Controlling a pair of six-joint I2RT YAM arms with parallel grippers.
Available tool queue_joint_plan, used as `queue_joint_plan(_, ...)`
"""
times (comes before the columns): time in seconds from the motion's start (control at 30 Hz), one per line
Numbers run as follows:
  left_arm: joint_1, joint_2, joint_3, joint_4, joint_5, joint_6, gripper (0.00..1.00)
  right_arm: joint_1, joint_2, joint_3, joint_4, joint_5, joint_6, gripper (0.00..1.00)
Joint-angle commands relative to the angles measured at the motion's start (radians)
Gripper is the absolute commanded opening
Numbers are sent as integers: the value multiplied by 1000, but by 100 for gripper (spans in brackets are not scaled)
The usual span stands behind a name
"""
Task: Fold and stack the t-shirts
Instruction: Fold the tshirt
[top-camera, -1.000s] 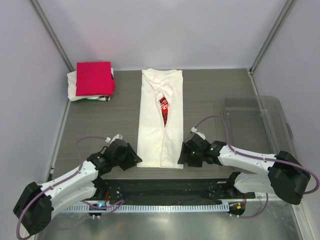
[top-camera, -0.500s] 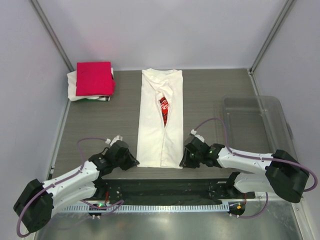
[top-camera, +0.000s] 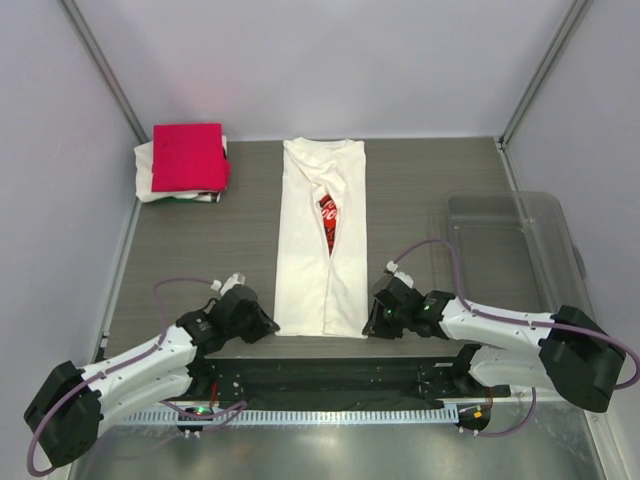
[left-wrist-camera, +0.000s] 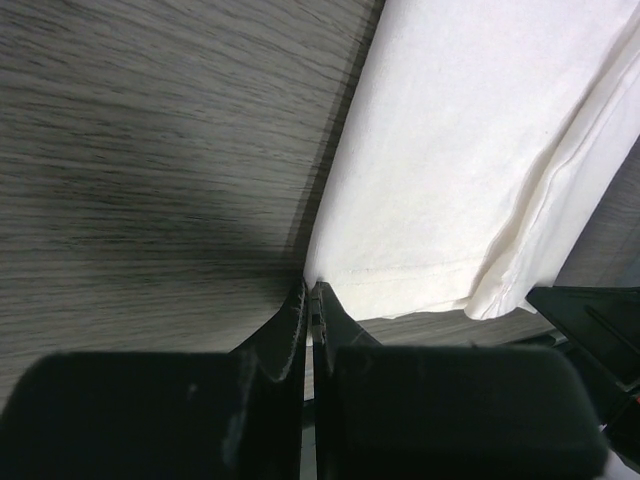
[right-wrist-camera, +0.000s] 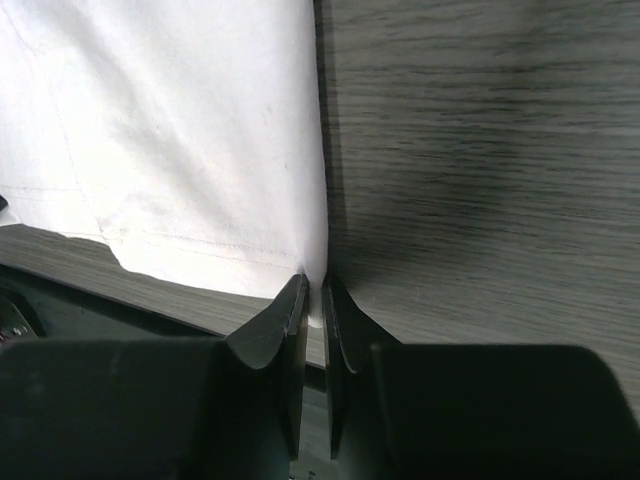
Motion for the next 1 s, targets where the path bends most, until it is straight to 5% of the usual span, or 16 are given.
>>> queue_joint_plan(0.0,-17,-10,-15,-31,-21,-22,0,7,-19,-27,-61,33,9,17)
queue_joint_plan(0.17,-55,-22,7,-67,-32,-68,0,8,-48,-29,-79,29,17,1)
queue_joint_plan(0.57,-193,-53,338,-411,-236,-54,0,71,-134,170,-294,202,-3,1)
queue_joint_plan(0.8,-184,88,579,-535,-417,64,0,9,49,474,-423,355,-153,1)
queue_joint_plan(0.97,-65,239,764,-517,-394,219,0,-123,205,677,-426,323,-309,1)
